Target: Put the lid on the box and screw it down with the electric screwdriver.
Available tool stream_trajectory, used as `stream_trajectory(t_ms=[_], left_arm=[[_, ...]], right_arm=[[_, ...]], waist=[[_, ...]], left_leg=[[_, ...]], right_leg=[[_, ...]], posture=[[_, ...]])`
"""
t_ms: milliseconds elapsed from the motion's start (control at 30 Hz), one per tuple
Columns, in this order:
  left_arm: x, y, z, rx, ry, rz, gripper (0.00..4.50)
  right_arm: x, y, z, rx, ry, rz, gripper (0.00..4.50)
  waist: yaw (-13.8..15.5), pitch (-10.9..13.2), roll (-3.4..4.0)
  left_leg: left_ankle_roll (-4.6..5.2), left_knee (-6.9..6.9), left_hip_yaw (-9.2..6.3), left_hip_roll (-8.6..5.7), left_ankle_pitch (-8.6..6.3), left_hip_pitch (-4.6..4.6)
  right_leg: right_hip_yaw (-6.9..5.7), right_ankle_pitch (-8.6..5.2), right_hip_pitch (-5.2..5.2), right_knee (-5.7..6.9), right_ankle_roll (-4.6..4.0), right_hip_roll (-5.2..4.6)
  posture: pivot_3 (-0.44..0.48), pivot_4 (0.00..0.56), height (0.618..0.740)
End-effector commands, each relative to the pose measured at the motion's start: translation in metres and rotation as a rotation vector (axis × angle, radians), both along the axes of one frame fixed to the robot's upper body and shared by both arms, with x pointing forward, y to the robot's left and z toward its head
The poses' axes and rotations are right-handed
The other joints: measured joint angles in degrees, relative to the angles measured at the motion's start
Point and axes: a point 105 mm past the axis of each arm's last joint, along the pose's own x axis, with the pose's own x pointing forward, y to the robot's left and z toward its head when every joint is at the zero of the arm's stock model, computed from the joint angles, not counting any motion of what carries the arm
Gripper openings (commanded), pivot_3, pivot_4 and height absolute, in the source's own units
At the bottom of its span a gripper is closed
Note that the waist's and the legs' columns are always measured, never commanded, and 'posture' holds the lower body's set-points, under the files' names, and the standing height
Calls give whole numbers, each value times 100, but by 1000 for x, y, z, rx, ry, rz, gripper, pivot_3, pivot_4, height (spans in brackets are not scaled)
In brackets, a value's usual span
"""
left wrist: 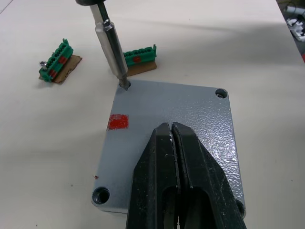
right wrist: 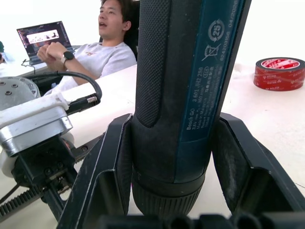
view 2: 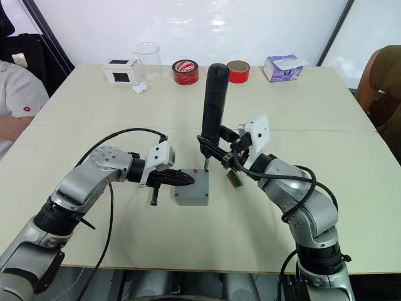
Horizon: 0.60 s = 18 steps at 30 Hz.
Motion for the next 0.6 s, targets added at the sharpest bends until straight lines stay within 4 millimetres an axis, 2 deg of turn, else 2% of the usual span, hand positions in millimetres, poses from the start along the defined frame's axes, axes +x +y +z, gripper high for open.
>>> stream_trajectory(t_ms=[33,167,400,600], left_arm=[[-1,2,-7,38,16,6,0],[1,3,-7,38,16,7,0],[0,5,-11,40,25,15,0],[-2,3,-14,41,32,21,0]], right_arm=[[-1,-1,10,2,-55,0,1829],[1,2,8,-5,-49,1,1829],[-4,10,-23,-49,40,6,1829],[3,13,-31,-45,61,-44,1829]], waist=[[-1,0,0],[0,0,0],[-3,-13,-11],[-6,-56,-28]], left_leg=[[0,0,0,0,0,2],[0,-1,0,0,0,2],[0,-2,0,1,0,5],[0,-3,0,2,0,17]], right_leg=[[1,0,1,0,0,1],[1,0,1,1,0,1],[2,0,2,1,0,2],[2,-1,15,1,-2,2]], posture=[[0,150,740],[0,150,740],[0,150,740],[0,150,740]])
